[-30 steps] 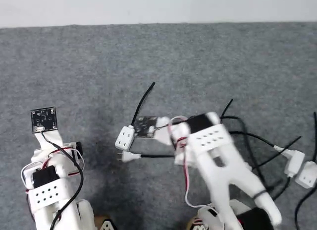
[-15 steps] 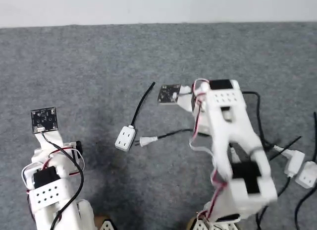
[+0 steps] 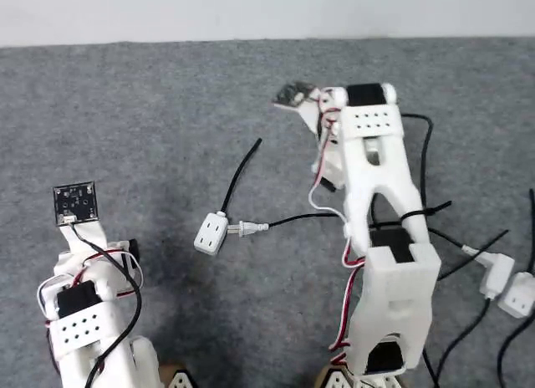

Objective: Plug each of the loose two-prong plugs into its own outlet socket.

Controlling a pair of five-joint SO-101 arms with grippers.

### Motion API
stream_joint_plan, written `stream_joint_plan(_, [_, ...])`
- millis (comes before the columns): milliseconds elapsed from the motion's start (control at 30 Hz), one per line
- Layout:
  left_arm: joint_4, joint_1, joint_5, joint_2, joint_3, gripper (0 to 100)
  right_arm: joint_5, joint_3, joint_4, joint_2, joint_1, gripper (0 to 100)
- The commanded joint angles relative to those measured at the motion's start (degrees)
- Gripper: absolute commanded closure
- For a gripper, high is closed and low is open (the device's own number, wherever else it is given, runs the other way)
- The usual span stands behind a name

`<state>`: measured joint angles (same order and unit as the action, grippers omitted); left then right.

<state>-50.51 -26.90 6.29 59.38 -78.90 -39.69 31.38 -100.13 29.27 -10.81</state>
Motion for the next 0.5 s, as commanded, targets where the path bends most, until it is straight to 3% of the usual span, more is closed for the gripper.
stream_joint_plan(0, [1.8,0.9,0.5,0.7,0.3,77,17.1,2.5,-2.6,-0.5,-4.7,87.2])
stream_joint_plan(300, [1.9,0.9,0.6,0.7,0.3,77,61.5,-2.8,-0.3,-0.8,-10.9,89.4])
stream_joint_plan(467, [3.7,0.9,0.6,0.7,-0.5,77,69.5,-13.5,10.6,-0.3,-12.4,89.4])
